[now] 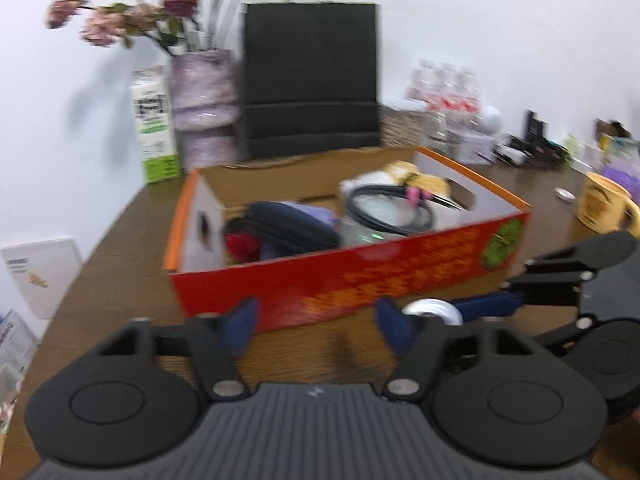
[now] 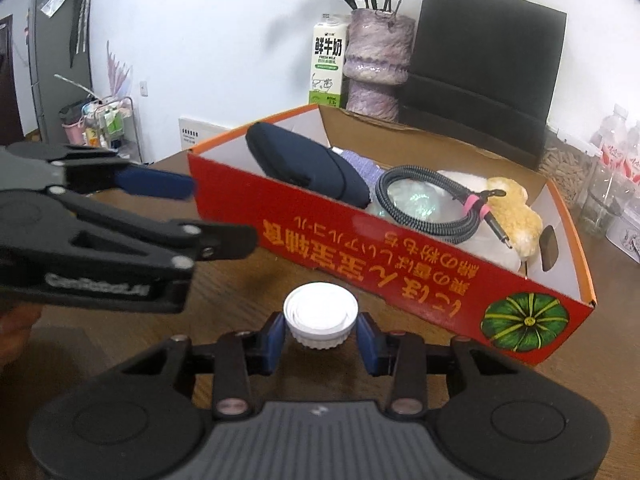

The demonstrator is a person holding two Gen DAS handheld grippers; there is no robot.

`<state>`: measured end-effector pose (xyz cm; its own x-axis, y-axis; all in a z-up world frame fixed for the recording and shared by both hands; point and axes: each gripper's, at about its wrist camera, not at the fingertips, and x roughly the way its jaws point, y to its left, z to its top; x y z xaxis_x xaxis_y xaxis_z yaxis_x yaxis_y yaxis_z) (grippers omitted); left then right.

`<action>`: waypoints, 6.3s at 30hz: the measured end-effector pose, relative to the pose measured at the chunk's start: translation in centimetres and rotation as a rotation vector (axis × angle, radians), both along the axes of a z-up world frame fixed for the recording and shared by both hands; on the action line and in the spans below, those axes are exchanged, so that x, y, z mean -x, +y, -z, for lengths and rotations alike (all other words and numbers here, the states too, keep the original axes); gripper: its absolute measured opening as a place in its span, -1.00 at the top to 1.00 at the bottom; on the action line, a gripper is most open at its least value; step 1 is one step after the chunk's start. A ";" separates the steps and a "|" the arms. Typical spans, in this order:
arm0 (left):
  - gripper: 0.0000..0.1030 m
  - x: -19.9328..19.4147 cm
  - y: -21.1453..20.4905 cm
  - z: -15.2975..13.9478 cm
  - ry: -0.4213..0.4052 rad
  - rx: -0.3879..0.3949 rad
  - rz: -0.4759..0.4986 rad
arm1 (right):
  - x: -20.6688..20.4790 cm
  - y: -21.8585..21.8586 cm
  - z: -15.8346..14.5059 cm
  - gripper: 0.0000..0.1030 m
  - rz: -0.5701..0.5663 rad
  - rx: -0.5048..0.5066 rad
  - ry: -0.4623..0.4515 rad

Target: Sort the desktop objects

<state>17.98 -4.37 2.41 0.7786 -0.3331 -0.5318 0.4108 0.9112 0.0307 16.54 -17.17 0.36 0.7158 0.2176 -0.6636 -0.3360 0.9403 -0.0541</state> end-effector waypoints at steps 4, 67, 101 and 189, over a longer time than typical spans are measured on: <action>0.74 -0.2 -1.2 0.3 0.053 0.026 0.104 | 0.5 -0.2 0.2 0.27 -0.018 -0.004 0.003; 0.96 -1.1 -2.5 2.9 0.227 0.020 0.230 | 0.8 -3.4 -0.2 0.34 -0.097 -0.144 0.016; 0.74 -3.2 -1.4 2.1 0.177 0.022 0.077 | -1.1 -3.3 -0.6 0.35 0.001 -0.112 0.004; -1.00 -6.1 -1.5 -5.3 -0.161 0.077 -0.262 | -5.2 -8.3 -6.1 -1.00 0.329 -0.192 -0.277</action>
